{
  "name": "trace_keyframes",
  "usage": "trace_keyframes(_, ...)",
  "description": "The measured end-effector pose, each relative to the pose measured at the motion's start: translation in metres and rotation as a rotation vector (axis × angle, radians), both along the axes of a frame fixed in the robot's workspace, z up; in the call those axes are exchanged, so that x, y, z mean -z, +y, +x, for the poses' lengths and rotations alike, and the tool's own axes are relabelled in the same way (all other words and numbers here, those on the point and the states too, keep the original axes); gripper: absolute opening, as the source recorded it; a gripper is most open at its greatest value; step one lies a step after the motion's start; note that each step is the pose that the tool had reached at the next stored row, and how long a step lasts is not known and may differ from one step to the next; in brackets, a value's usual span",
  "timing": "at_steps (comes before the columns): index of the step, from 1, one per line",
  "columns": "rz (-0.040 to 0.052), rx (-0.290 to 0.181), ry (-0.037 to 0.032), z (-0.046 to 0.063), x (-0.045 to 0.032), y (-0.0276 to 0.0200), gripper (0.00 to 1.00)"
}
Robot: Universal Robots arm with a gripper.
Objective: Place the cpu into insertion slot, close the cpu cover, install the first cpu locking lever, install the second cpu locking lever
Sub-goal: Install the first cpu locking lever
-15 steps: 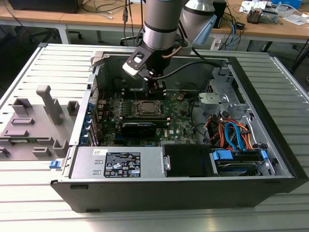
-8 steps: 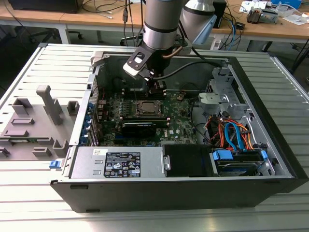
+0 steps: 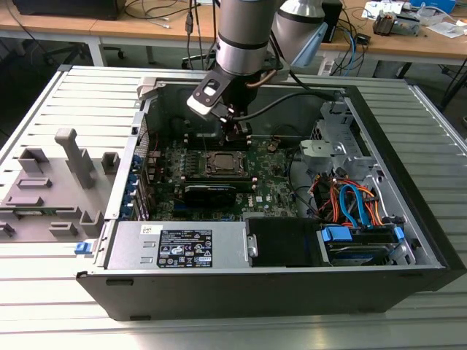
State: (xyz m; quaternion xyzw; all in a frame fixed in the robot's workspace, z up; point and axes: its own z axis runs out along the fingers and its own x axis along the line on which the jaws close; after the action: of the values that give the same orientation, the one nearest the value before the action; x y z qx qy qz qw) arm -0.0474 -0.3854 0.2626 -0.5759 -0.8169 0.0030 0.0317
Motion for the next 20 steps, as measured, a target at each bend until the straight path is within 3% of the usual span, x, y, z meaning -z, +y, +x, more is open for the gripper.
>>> trace_keyframes(20,0.0000,-0.083,0.0000,0.0000,0.0000,0.0000,0.11)
